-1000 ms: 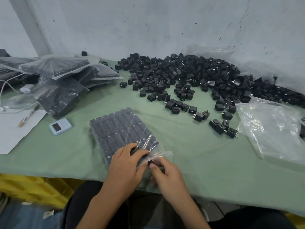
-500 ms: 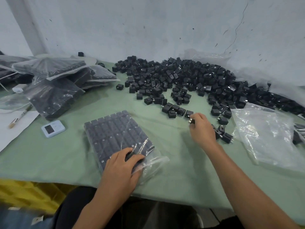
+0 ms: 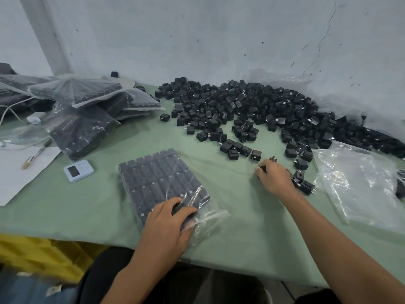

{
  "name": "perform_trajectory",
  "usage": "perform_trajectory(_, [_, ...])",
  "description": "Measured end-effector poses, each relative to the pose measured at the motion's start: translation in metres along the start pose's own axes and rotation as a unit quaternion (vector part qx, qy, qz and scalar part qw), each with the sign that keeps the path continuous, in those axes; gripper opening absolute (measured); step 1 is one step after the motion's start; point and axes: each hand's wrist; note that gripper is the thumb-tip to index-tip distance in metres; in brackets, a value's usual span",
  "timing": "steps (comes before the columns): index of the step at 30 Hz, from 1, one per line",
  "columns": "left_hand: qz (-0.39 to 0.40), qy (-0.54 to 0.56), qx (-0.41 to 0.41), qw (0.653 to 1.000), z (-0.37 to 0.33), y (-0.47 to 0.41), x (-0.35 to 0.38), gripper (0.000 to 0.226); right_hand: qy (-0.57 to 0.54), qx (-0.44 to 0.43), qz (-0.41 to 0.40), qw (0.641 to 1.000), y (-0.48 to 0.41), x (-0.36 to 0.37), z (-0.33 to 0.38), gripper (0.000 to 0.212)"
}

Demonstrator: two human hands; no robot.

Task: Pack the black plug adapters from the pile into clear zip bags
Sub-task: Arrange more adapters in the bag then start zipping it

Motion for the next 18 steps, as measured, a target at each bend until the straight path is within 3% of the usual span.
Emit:
perform_trajectory(3, [-0.002, 0.006, -0.003, 1.000, -0.001, 0.000, -0.001, 0.033, -0.155, 0.033, -0.033, 0.987, 0.023, -0.006, 0.012, 0.023])
perform_trajectory(6, [-0.005, 0.005, -0.001, 1.000, -0.001, 0.000, 0.000, 0.033, -0.365, 0.063, -0.034, 0.928, 0.062, -0.011, 0.031, 0.019])
perform_trajectory(9, [-0.004, 0.003, -0.005, 1.000, -0.002, 0.001, 0.000, 0.033, -0.495, 0.065, -0.006, 0.867, 0.111, -0.016, 0.047, 0.017])
perform_trajectory(15, [-0.009, -0.023, -0.023, 0.999, -0.010, 0.002, 0.002, 0.028, -0.485, 0.055, 0.094, 0.867, 0.187, 0.003, 0.073, 0.009])
perform_trajectory(18, [-0.005, -0.054, -0.041, 0.998, -0.016, 0.000, 0.005, 0.031, -0.515, 0.072, 0.088, 0.849, 0.197, 0.023, 0.092, 0.012])
Point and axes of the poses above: each hand's wrist, its own y-axis away from the middle knuckle, its own x-axis out of the palm, z = x × y, and after that the axes turned 9 degrees about -x, right-handed
